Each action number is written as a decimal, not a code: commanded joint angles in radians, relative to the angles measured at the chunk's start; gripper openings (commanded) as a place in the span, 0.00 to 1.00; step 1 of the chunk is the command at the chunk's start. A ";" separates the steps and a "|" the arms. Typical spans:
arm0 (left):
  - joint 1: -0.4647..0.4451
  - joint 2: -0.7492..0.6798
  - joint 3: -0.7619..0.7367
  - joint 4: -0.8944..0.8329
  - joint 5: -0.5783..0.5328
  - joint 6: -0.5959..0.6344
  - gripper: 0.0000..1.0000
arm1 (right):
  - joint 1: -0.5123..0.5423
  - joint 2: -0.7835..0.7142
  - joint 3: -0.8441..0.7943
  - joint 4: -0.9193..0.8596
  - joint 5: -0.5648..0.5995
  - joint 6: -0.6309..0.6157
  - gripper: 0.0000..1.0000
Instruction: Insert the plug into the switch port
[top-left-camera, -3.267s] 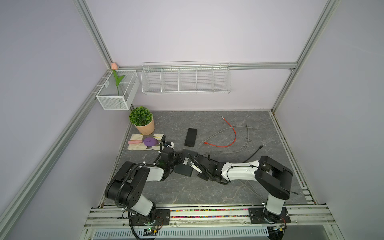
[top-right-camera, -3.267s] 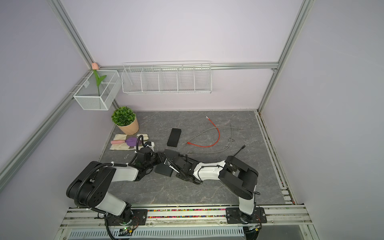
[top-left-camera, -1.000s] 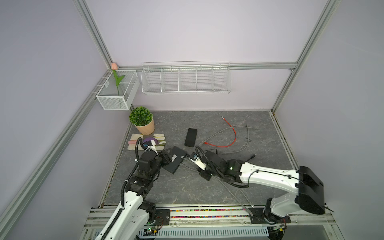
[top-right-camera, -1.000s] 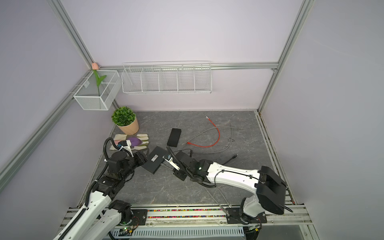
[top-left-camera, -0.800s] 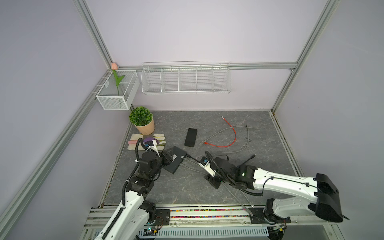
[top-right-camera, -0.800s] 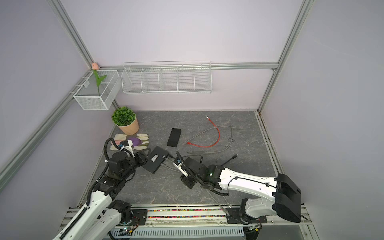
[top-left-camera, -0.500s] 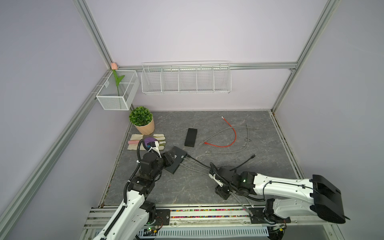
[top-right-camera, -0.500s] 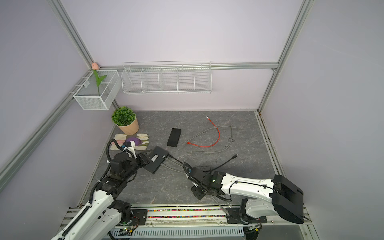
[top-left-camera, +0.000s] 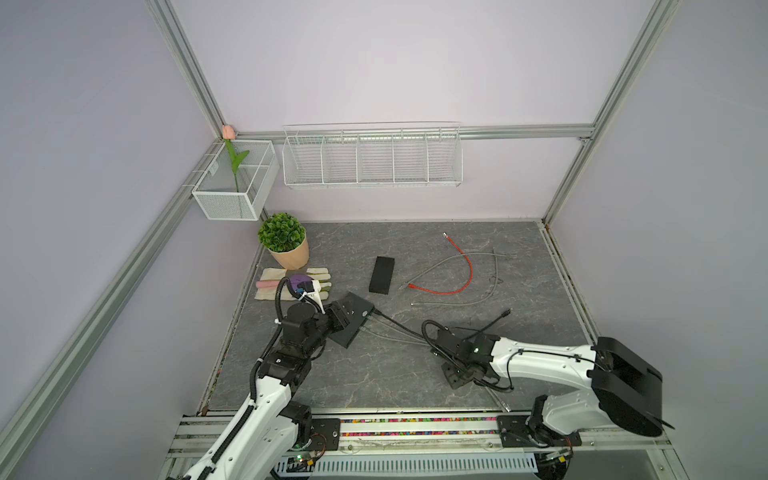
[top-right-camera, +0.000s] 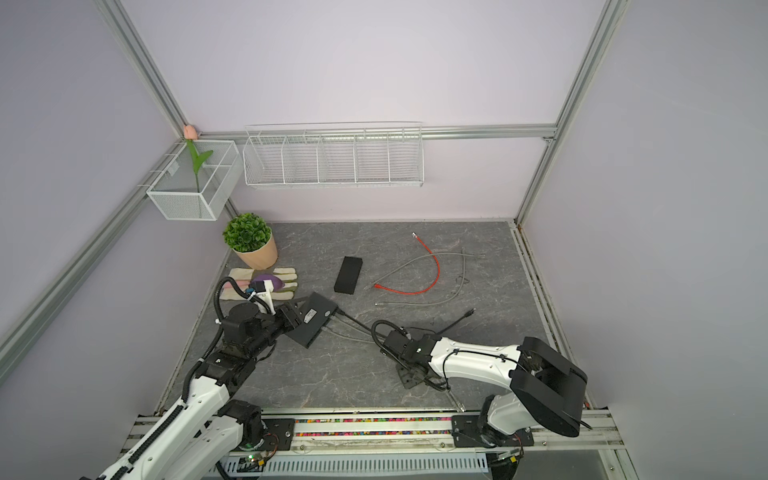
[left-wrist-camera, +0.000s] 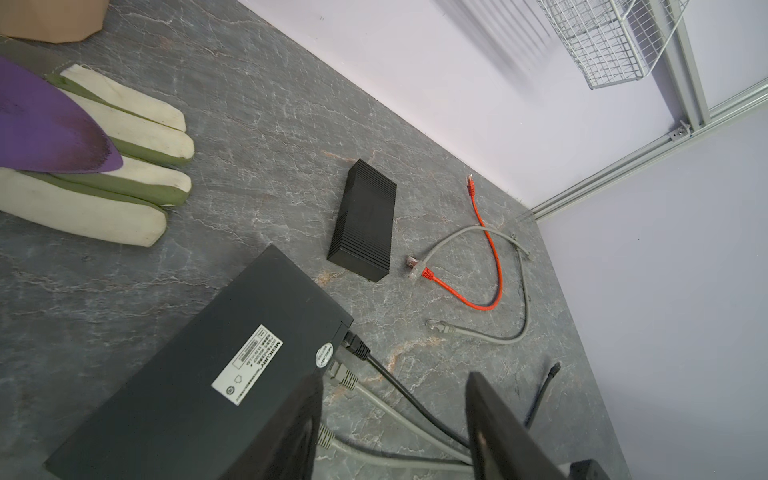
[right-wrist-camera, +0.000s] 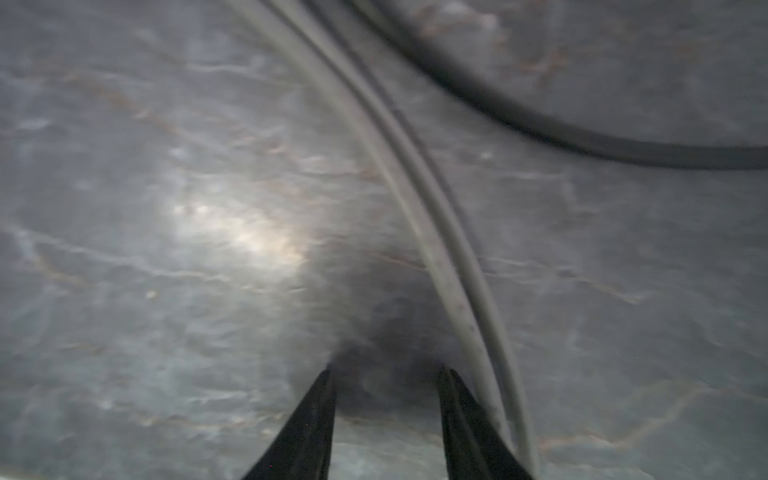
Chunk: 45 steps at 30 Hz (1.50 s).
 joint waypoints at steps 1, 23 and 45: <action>-0.002 0.030 0.007 0.056 0.015 -0.010 0.56 | -0.068 0.016 0.016 -0.073 0.138 0.005 0.48; 0.006 0.498 0.304 0.223 0.073 0.031 0.55 | -0.159 -0.253 0.298 -0.090 0.109 -0.256 0.66; 0.113 1.263 0.924 0.032 0.325 0.120 0.53 | -0.572 0.904 1.583 -0.398 -0.616 -1.096 0.61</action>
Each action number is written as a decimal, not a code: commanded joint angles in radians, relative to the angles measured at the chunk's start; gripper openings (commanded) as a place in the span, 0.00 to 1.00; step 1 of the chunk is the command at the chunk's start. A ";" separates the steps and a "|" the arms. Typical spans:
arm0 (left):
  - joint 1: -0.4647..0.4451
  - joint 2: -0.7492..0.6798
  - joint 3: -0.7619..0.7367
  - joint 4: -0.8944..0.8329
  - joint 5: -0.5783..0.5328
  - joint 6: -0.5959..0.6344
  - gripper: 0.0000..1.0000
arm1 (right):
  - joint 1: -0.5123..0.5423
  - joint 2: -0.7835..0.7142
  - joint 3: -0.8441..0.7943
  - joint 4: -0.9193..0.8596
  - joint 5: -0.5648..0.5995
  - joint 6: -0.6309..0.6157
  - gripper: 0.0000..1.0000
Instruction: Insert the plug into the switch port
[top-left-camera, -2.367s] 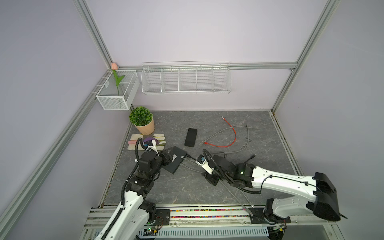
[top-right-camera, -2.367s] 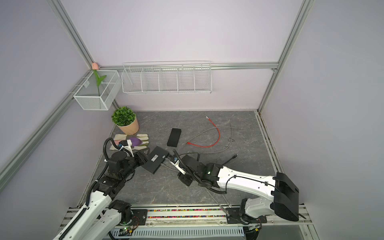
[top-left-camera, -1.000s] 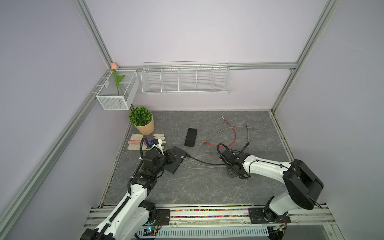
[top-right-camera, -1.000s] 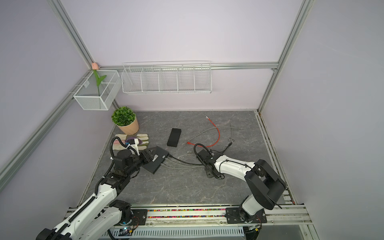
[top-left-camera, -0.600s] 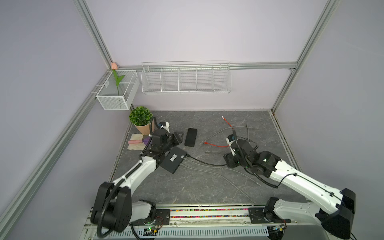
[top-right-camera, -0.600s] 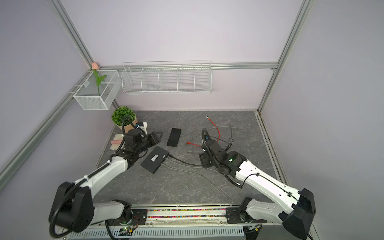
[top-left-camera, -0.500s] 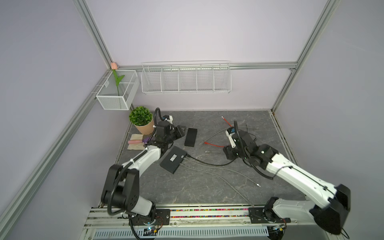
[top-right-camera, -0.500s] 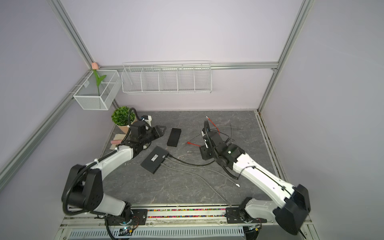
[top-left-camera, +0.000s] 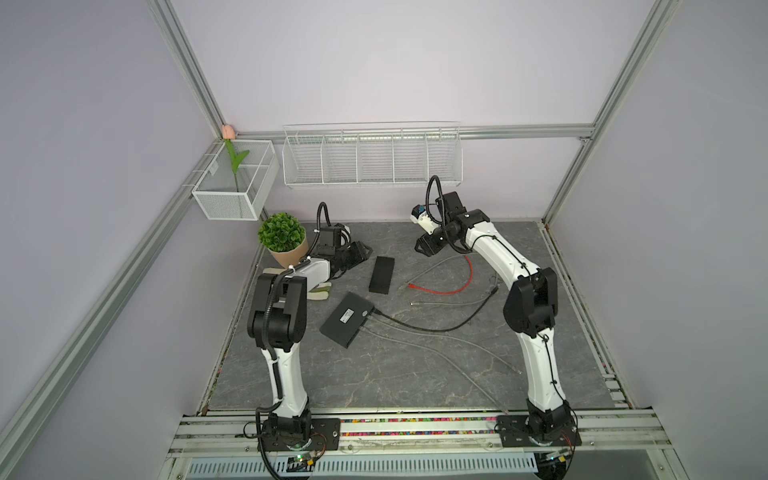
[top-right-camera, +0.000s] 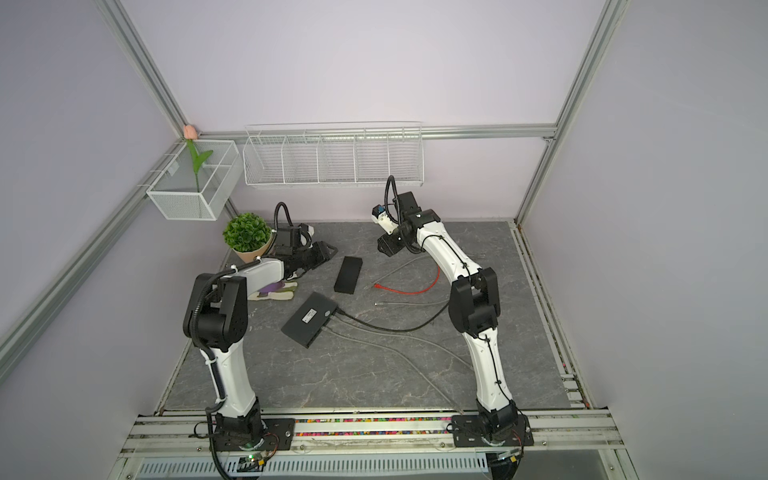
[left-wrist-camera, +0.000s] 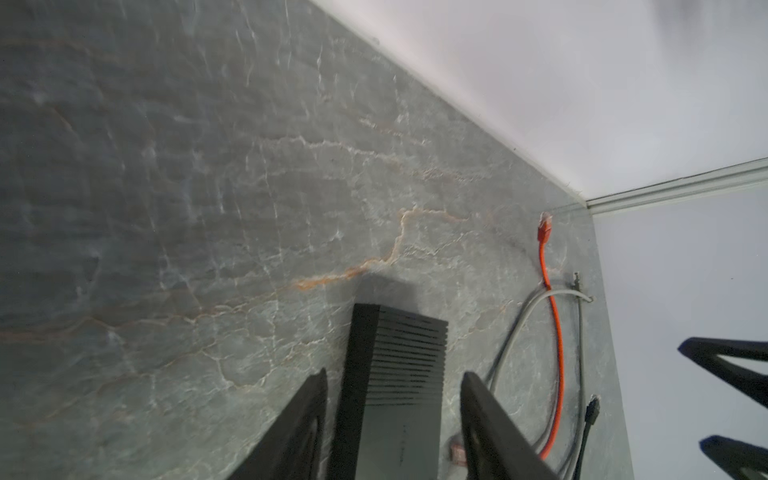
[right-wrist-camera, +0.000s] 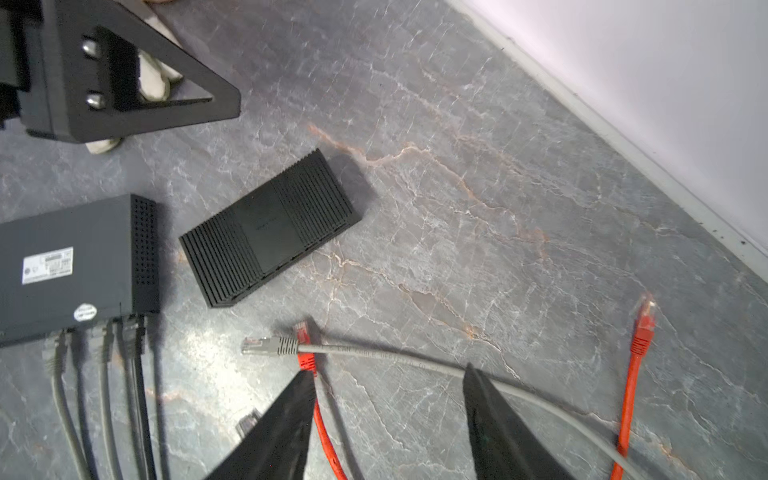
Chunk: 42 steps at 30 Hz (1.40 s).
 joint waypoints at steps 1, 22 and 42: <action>-0.007 -0.025 -0.022 0.014 0.029 0.021 0.53 | 0.026 0.031 0.045 -0.181 -0.111 -0.148 0.61; -0.027 0.018 -0.030 0.098 0.035 0.003 0.53 | 0.065 -0.010 -0.276 0.206 -0.074 -0.347 0.62; -0.032 -0.093 -0.112 0.080 0.011 0.052 0.52 | 0.172 0.026 -0.332 0.206 0.030 -0.416 0.62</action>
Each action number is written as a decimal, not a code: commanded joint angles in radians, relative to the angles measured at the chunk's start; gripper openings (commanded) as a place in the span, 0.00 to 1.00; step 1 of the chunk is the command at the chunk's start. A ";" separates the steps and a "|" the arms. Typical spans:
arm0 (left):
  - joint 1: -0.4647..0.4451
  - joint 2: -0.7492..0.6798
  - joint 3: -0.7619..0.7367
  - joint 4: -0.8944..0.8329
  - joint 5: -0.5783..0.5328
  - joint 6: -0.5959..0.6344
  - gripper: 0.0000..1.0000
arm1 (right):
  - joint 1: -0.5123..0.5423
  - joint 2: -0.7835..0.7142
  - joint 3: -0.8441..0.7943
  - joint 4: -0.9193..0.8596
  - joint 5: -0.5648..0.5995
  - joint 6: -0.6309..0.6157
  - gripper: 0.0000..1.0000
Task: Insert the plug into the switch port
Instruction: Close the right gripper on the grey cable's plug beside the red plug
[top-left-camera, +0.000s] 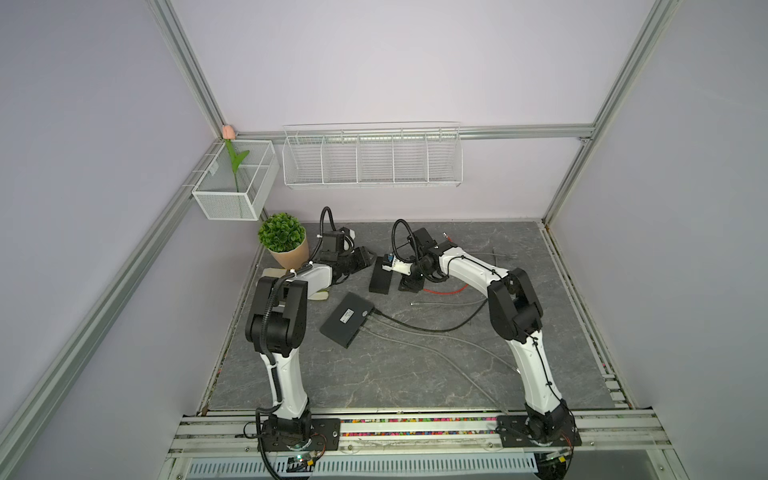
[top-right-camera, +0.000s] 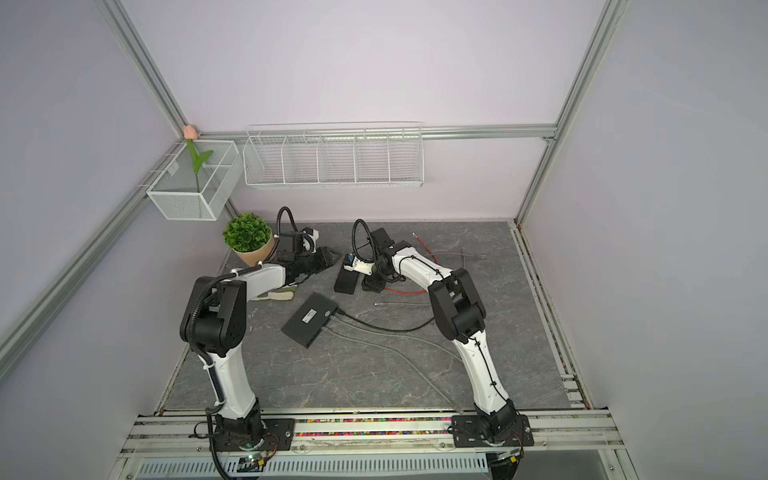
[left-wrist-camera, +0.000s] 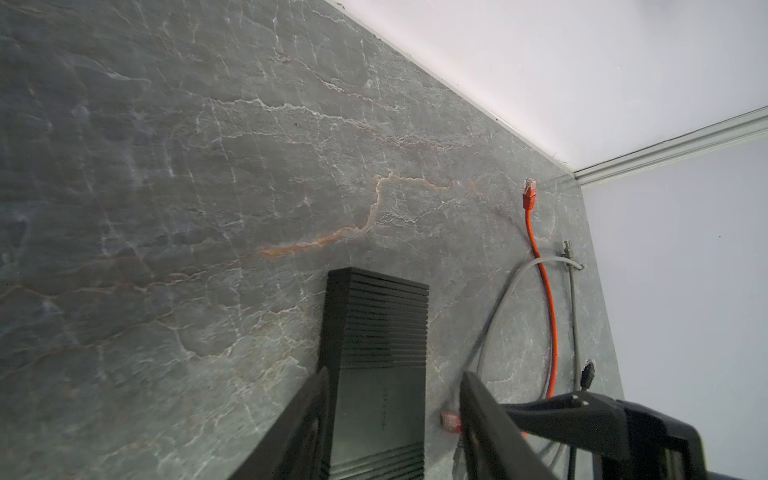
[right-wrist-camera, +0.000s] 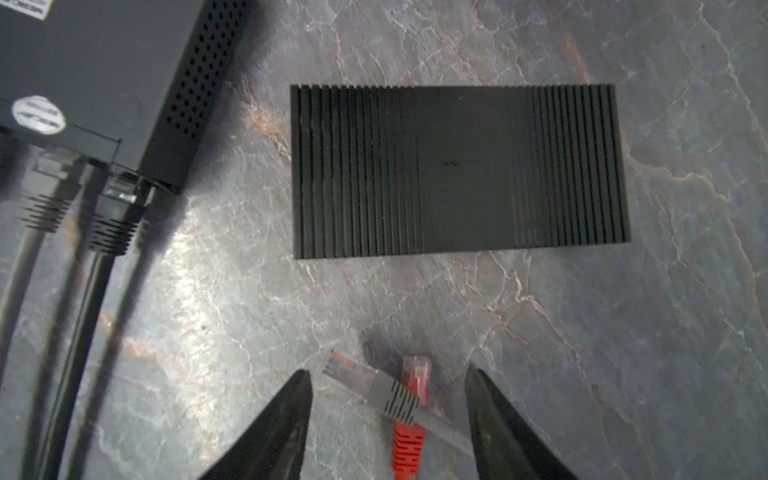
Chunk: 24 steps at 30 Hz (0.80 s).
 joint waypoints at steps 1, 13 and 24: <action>-0.006 -0.035 -0.022 0.017 -0.008 0.014 0.52 | 0.013 0.039 0.029 -0.038 0.026 -0.043 0.62; -0.006 -0.049 -0.038 0.031 0.006 0.009 0.53 | 0.002 0.097 0.069 -0.076 0.012 -0.048 0.61; -0.004 -0.084 -0.027 0.017 0.007 0.015 0.52 | 0.000 0.089 0.083 -0.022 0.053 -0.024 0.27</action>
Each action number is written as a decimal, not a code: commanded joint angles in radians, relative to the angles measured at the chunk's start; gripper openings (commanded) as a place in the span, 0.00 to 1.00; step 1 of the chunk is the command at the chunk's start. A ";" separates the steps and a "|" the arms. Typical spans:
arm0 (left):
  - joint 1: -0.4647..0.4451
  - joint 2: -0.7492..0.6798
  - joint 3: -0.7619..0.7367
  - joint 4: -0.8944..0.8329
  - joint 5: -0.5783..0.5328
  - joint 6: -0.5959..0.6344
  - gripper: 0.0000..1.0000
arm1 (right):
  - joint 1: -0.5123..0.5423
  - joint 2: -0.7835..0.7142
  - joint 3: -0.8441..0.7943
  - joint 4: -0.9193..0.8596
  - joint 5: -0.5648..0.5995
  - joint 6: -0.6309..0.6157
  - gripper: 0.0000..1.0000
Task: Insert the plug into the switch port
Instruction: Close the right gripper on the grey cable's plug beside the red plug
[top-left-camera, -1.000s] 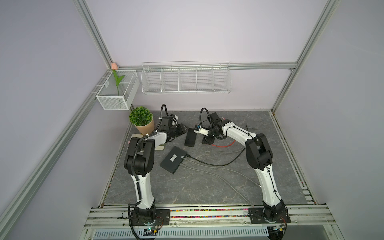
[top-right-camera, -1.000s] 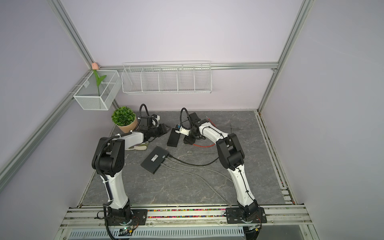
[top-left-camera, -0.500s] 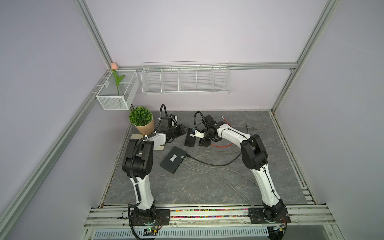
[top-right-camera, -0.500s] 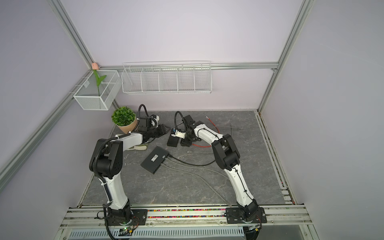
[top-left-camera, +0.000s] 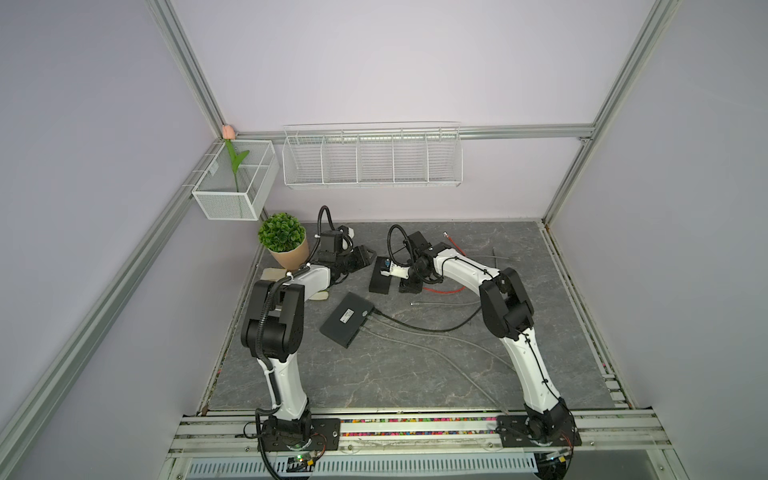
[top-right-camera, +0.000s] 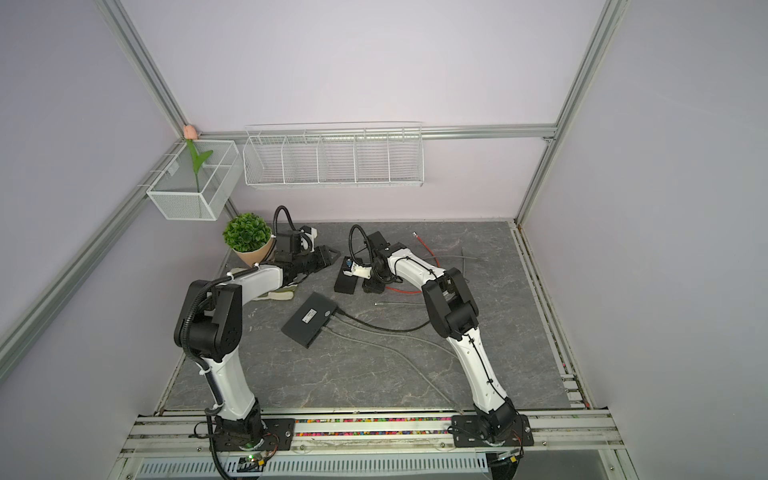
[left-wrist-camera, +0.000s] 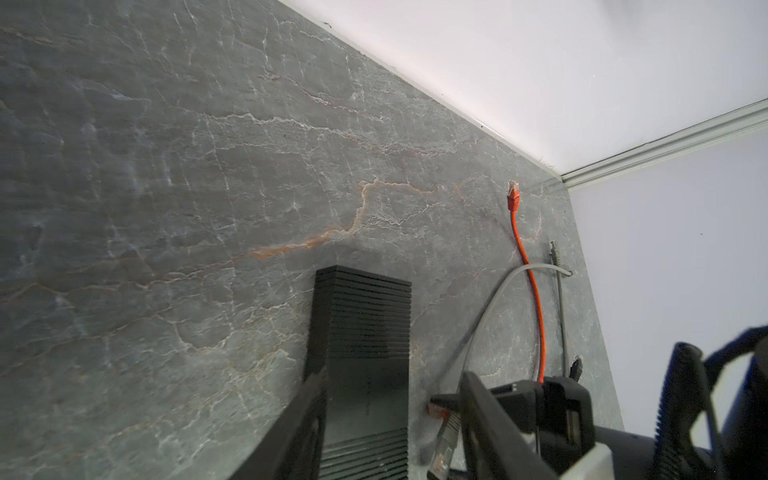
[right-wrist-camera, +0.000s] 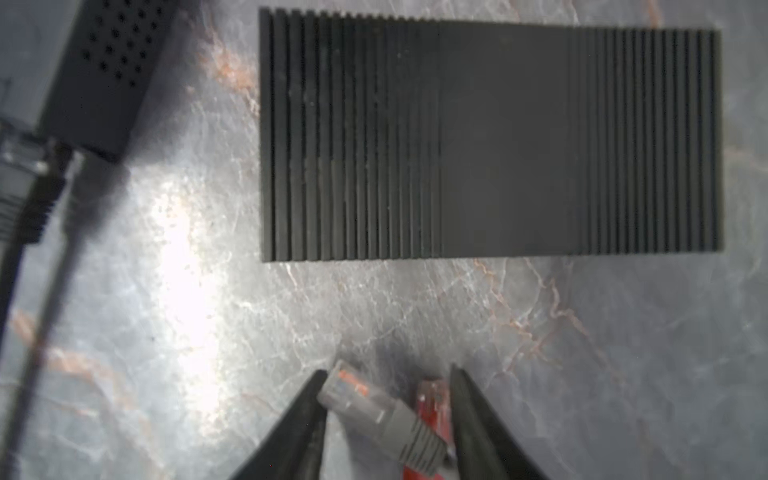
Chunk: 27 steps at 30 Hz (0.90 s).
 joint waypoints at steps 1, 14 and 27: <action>-0.004 -0.039 0.002 0.001 0.008 0.014 0.52 | -0.005 0.007 0.013 0.028 0.018 0.006 0.23; -0.014 -0.150 0.040 -0.051 0.068 0.083 0.53 | -0.023 -0.096 -0.011 0.109 0.071 0.043 0.15; -0.038 -0.221 -0.021 0.124 0.274 0.120 0.53 | -0.194 -0.235 0.137 -0.169 -0.450 0.108 0.10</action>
